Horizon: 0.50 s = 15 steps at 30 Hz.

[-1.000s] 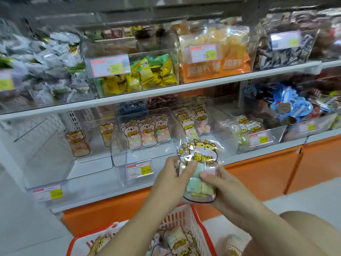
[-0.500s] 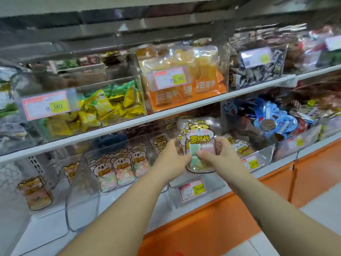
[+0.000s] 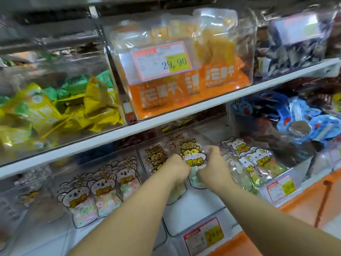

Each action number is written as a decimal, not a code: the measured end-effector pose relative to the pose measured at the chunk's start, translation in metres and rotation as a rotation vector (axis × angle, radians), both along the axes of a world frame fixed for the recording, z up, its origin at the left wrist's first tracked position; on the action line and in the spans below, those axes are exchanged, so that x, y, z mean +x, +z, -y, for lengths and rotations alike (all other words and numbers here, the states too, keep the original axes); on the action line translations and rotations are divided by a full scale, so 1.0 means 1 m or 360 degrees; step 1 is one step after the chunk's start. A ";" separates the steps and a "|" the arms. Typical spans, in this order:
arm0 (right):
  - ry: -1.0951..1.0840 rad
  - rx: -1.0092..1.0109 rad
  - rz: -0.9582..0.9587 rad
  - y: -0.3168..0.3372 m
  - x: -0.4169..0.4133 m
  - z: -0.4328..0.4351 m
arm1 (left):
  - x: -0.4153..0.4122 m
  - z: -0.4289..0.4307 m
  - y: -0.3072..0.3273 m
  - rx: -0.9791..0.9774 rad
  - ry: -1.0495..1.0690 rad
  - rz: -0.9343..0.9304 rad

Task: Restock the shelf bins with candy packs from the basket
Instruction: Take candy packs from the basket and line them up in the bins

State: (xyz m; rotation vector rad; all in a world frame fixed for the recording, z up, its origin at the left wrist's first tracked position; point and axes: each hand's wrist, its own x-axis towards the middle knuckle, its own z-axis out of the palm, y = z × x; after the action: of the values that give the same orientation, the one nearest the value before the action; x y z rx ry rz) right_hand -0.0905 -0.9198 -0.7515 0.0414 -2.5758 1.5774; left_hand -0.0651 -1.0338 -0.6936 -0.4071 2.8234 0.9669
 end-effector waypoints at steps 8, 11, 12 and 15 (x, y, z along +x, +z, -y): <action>0.0008 0.0632 0.0023 -0.009 -0.021 0.011 | 0.009 0.011 -0.007 -0.0625 -0.0529 0.0322; -0.0075 0.1176 -0.0311 -0.008 -0.011 0.013 | 0.014 0.000 -0.020 -0.0864 -0.0727 0.0547; -0.0116 0.1367 -0.0441 -0.008 -0.008 0.012 | 0.014 -0.001 -0.023 -0.0930 -0.0786 0.0589; -0.0112 0.1422 -0.0352 -0.001 -0.001 0.007 | 0.014 0.001 -0.025 -0.1150 -0.0941 0.0648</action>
State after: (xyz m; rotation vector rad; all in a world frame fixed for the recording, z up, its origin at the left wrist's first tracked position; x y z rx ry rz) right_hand -0.0918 -0.9271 -0.7523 0.1864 -2.8071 0.2755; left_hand -0.0509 -1.0349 -0.7187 0.1663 2.5519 -0.2366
